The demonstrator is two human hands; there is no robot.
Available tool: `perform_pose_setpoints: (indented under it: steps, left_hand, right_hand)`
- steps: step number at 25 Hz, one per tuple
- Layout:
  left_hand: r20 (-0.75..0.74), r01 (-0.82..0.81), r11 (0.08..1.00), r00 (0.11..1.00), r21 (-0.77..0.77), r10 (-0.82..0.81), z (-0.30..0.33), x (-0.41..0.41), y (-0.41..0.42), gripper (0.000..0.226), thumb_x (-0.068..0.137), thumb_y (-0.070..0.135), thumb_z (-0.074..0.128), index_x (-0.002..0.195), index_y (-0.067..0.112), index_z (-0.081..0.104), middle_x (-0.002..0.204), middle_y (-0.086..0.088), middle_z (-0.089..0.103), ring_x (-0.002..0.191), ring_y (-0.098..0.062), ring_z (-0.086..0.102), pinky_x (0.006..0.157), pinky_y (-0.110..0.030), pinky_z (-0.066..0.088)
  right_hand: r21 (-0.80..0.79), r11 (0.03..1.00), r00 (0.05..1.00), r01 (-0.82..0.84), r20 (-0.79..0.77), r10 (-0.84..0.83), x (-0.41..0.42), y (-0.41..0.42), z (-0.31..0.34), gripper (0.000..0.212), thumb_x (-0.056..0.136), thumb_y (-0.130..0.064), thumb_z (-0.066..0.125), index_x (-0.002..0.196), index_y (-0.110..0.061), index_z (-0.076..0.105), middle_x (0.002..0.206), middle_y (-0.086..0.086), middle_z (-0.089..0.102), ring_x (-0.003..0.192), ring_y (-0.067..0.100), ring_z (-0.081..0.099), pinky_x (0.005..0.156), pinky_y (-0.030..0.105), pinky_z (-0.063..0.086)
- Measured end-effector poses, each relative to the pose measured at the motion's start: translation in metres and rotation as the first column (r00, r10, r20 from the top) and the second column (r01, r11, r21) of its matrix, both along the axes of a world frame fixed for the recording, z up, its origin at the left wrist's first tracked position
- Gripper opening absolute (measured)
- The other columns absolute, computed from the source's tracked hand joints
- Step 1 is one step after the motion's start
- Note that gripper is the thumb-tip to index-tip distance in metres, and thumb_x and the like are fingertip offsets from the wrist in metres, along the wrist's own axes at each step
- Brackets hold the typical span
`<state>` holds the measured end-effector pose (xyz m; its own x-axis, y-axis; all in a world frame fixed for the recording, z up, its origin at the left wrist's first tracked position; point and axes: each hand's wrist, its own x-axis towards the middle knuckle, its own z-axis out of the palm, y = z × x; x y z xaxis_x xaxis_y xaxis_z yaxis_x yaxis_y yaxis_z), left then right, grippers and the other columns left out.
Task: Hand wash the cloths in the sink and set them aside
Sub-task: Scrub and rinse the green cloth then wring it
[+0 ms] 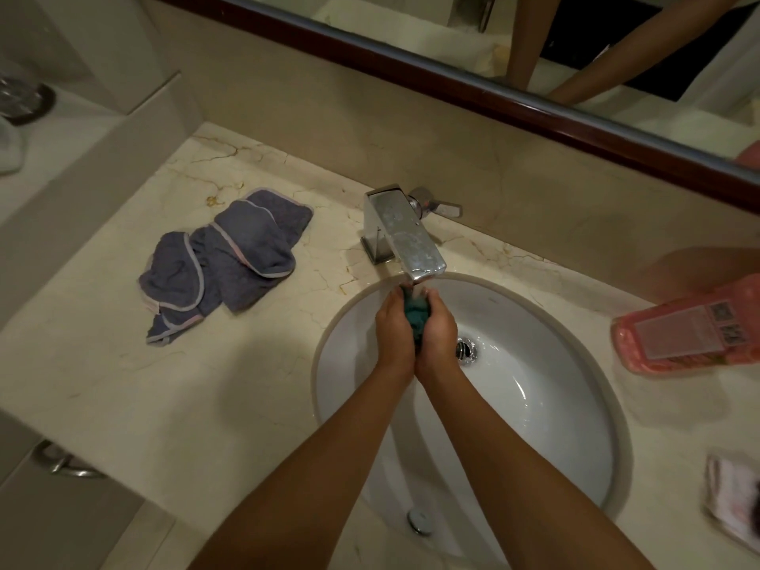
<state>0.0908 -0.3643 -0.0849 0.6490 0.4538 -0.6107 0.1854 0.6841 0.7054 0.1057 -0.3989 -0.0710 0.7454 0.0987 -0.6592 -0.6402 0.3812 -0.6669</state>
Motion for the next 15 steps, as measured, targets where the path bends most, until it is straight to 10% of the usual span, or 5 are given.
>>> perform_pose_setpoints:
  steps: [4,8,11,15]
  left_hand:
    - [-0.048,-0.013,0.998,0.999,-0.062,0.010,0.004,0.008,0.000,0.032,0.103,0.031,0.049,0.113,0.009,0.070,0.113,-0.014,0.073,0.108,-0.030,0.069,0.088,-0.040,0.056]
    - [-0.054,0.000,0.997,0.999,-0.083,-0.005,0.006,0.009,0.001,0.041,0.105,0.036,0.046,0.121,0.004,0.066,0.109,-0.015,0.070,0.098,-0.030,0.066,0.080,-0.040,0.056]
    - [-0.034,-0.028,0.999,0.999,-0.038,0.027,0.008,0.008,0.002,0.047,0.107,0.035,0.042,0.124,-0.003,0.064,0.105,-0.015,0.068,0.095,-0.029,0.064,0.096,-0.045,0.052]
    - [-0.015,0.001,1.000,1.000,0.025,-0.001,0.017,0.007,-0.002,0.043,0.107,0.035,0.044,0.112,-0.001,0.068,0.086,-0.009,0.071,0.072,-0.018,0.067,0.073,-0.032,0.056]
  right_hand:
    - [-0.127,0.991,0.993,-0.033,0.111,0.047,-0.002,-0.012,0.012,0.034,0.100,-0.033,0.049,0.087,-0.025,0.080,0.093,-0.005,0.078,0.089,0.009,0.074,0.065,0.016,0.055]
    - [-0.429,0.896,0.950,0.116,0.310,0.026,0.016,-0.031,0.032,0.028,0.102,-0.033,0.043,0.100,-0.032,0.071,0.104,-0.010,0.074,0.108,0.007,0.064,0.092,0.027,0.049]
    - [-0.418,0.904,0.872,0.093,0.473,0.128,0.038,-0.032,0.056,0.030,0.101,-0.042,0.037,0.117,-0.041,0.062,0.120,-0.018,0.067,0.114,-0.007,0.056,0.099,0.020,0.042]
    - [-0.402,0.910,0.823,-0.101,0.481,0.304,0.056,-0.020,0.068,0.045,0.107,-0.044,0.031,0.144,-0.029,0.051,0.149,-0.010,0.048,0.131,0.001,0.045,0.108,0.025,0.037]
